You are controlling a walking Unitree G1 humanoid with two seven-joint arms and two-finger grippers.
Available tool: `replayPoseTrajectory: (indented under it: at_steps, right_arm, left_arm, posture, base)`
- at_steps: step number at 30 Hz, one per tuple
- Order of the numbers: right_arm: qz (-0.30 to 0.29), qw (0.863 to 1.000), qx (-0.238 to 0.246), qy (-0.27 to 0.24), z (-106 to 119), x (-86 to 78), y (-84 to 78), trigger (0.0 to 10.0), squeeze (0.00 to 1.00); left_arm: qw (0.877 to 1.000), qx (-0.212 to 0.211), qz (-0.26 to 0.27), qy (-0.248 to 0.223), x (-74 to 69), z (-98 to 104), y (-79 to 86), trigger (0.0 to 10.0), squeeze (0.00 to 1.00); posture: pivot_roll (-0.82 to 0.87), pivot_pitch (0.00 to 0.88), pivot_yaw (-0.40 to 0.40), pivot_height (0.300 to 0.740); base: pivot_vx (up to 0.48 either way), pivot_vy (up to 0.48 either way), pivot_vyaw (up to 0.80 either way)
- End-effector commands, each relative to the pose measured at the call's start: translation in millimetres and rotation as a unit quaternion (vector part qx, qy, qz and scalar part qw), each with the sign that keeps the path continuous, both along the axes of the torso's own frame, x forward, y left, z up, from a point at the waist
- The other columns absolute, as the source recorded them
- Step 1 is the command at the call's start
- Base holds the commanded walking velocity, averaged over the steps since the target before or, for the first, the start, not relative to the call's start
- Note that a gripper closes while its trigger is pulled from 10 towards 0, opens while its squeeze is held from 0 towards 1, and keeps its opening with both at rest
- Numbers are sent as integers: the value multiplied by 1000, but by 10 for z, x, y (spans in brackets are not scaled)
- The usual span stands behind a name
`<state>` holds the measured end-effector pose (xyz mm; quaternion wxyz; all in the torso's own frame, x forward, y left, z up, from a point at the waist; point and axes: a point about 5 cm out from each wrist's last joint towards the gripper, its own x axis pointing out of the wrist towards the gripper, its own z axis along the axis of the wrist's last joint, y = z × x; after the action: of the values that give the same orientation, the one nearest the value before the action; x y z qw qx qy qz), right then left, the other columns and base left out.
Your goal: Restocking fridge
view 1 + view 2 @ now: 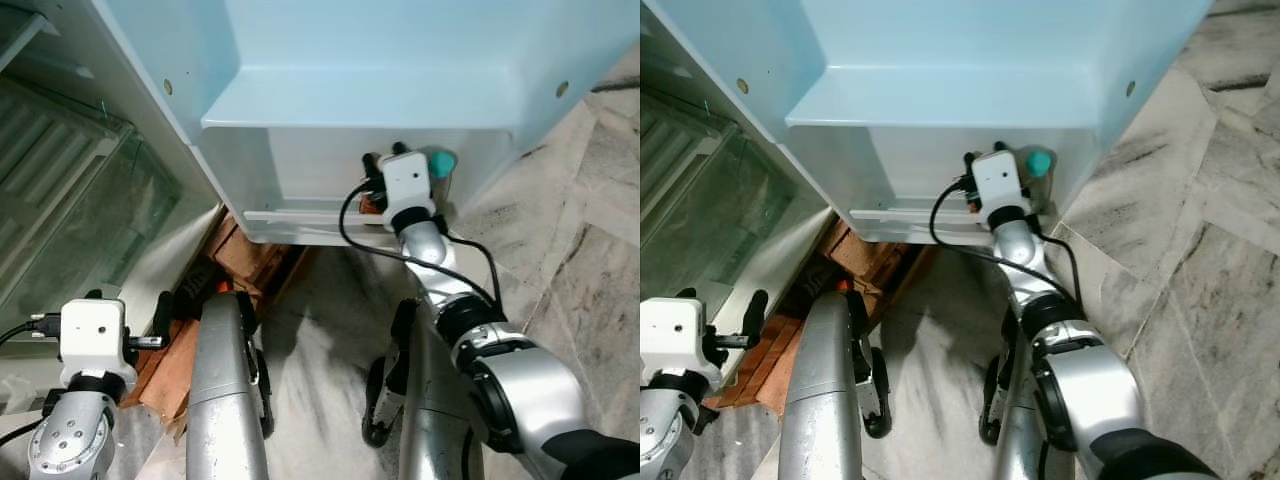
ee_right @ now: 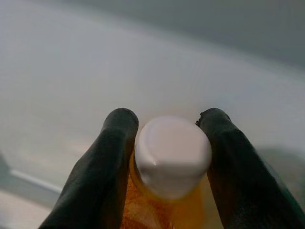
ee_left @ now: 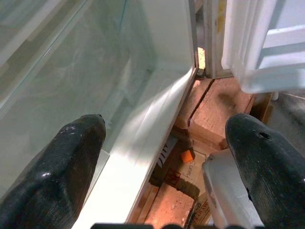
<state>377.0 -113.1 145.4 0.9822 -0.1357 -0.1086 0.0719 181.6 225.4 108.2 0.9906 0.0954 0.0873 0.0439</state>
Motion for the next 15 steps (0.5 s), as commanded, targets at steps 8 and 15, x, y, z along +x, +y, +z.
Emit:
replayPoseTrajectory:
  at_steps: [8, 15]
  right_arm:
    - [-6, 1000, -5, -13, 18, -21, -98, 10000, 1000]
    - [33, 998, -7, -53, 264, 21, -44, 10000, 733]
  left_arm:
    - [1000, -2, 7, 14, 23, -116, -14, 10000, 0]
    - [1000, -4, 1, 5, 152, -135, -42, 10000, 0]
  posture:
    - [160, 296, 1, 535]
    - [129, 257, -2, 535]
  base:
    - [0, 0, 0]
    - [0, 0, 0]
